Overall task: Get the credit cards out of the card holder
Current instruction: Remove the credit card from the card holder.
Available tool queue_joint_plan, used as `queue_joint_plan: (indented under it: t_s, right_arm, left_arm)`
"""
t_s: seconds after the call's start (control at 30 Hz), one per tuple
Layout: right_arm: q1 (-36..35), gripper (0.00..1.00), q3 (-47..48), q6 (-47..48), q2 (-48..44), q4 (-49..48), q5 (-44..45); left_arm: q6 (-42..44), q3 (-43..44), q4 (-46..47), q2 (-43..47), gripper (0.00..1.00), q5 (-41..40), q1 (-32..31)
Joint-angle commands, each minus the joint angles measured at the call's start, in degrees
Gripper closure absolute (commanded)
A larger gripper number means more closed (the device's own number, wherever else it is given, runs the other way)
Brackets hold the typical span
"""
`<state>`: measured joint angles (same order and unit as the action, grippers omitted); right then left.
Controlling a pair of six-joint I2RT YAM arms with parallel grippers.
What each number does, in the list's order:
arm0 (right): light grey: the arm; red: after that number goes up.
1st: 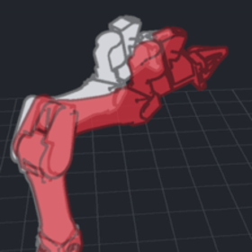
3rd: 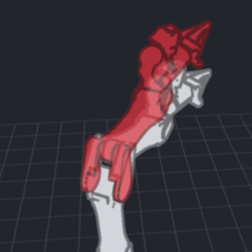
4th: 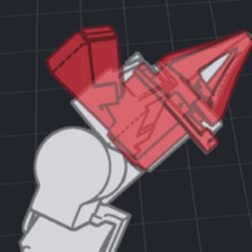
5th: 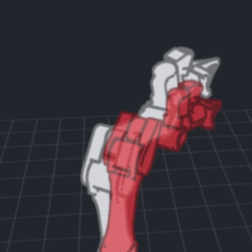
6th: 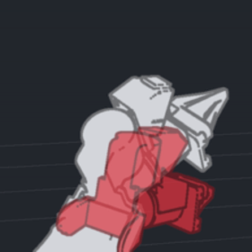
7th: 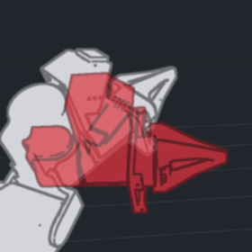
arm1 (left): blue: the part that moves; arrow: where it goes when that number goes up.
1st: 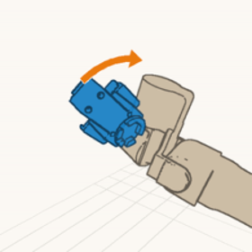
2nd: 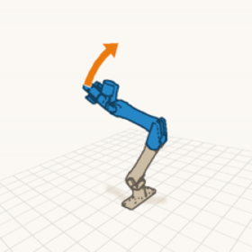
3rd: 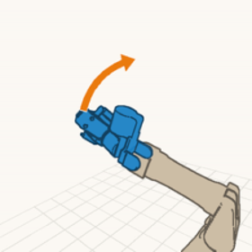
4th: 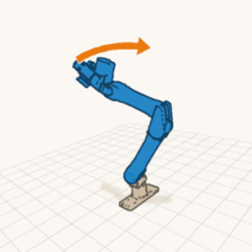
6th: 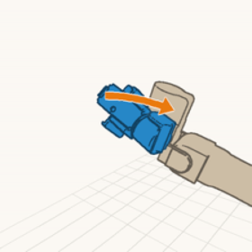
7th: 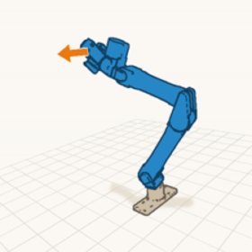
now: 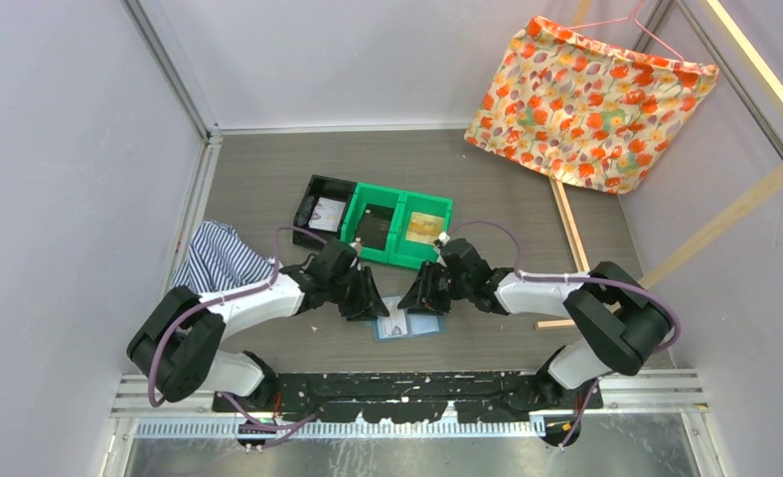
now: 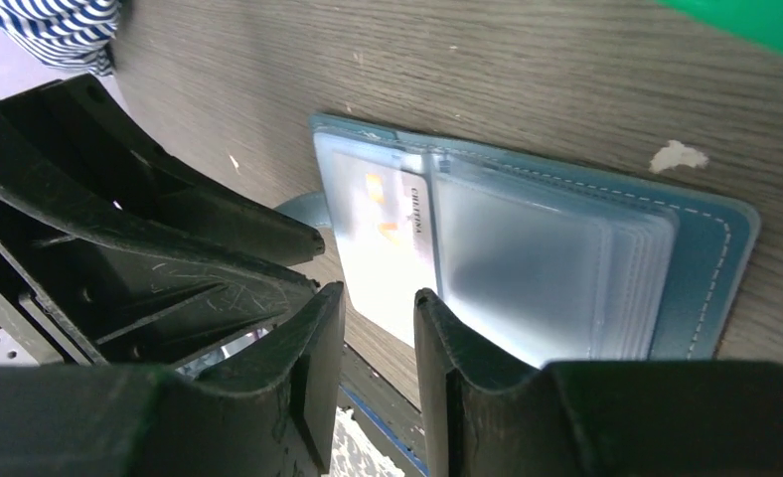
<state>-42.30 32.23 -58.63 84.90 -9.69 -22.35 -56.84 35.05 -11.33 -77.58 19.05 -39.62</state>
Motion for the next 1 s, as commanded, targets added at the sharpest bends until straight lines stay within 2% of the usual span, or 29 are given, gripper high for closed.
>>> queue_joint_plan:
  t_s: [0.0, 0.13, 0.3, 0.43, 0.5, 0.73, 0.8, 0.9, 0.97]
  right_arm:
    - [-0.2, 0.63, 1.4, -1.0, 2.2, -4.5, -2.4]
    - [-0.3, 0.62, 1.8, -0.4, 3.2, -2.8, -1.5]
    - [-0.4, 0.62, 3.6, 3.0, 3.1, 7.8, 3.6]
    - [-0.3, 0.62, 4.1, 4.4, 3.4, 11.4, 4.7]
    - [-0.4, 0.62, 4.4, 4.9, 4.2, 11.6, 4.1]
    - [-0.4, 0.63, 4.7, 4.9, 5.9, 10.6, 3.1]
    - [-0.4, 0.63, 4.2, 4.5, 5.7, 9.1, 2.2]
    - [0.2, 0.63, 3.2, 3.5, 5.5, 6.5, 0.9]
    - [0.9, 0.63, 2.3, 2.5, 5.6, 4.6, -0.2]
  left_arm:
    - [-0.4, -1.4, 2.8, -0.4, 0.62, -1.9, 0.1]
    - [0.6, -0.8, 1.3, -2.3, 0.63, -3.0, 0.2]
    - [0.9, -1.2, 1.8, -4.3, 0.63, -3.4, 0.4]
    - [0.8, -1.3, 3.0, -5.9, 0.69, -3.0, 0.5]
    - [0.6, -1.2, 3.6, -6.3, 0.73, -2.6, 0.5]
    - [0.4, -1.1, 4.5, -6.3, 0.75, -2.1, 0.5]
    - [0.4, -0.9, 4.2, -6.7, 0.80, -2.2, 0.5]
    - [0.5, -0.4, 2.9, -7.9, 0.99, -3.0, 0.5]
    - [0.8, -0.3, 2.8, -8.6, 0.99, -3.2, 0.5]
